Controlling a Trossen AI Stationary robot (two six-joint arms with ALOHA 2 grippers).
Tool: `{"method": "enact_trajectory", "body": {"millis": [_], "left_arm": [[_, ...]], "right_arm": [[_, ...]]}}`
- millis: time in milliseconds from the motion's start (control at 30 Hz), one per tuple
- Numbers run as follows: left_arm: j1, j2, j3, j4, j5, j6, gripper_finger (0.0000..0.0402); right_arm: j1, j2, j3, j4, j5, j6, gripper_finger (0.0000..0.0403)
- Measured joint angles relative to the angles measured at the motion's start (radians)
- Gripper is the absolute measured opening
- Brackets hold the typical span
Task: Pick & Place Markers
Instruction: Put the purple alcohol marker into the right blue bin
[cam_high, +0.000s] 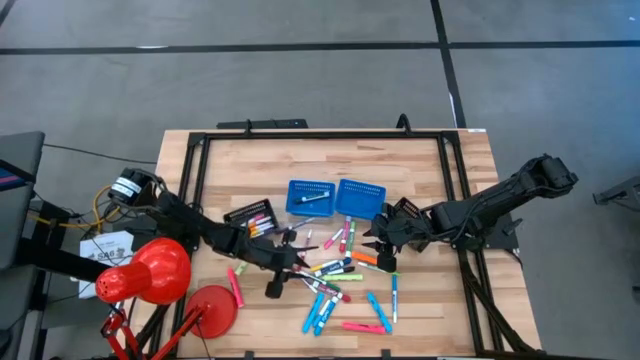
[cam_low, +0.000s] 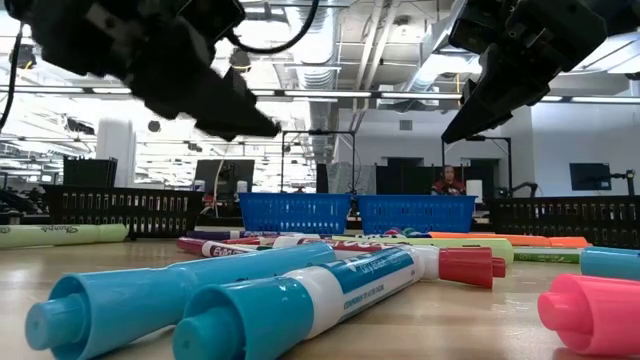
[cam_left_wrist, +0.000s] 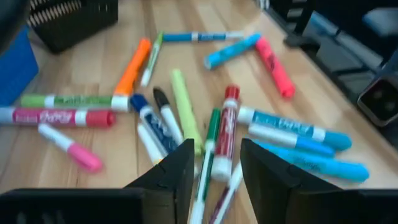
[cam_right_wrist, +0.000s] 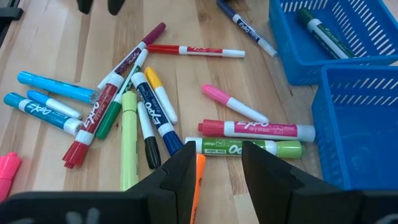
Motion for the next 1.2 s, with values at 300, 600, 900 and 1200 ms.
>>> {"method": "enact_trajectory", "body": {"millis": [300,600,900,1200], "left_arm": [[-0.005,0.088,0.000,-0.017,-0.009,-0.005,0.0160],[-0.027,0.202,0.000,-0.018,-0.008,-0.004,0.0163],[-0.028,0.237,0.003,0.001,-0.020,-0.003,0.0106],[-0.027,0.235,0.004,-0.001,-0.024,-0.034,0.0055]], "right_arm": [[0.000,0.000,0.000,0.007,0.001,0.000,0.0118],[0.000,0.000,0.000,0.007,0.001,-0.001,0.0118],[0.000,0.000,0.000,0.007,0.001,-0.001,0.0118],[0.000,0.000,0.000,0.007,0.001,-0.001,0.0118]]}}
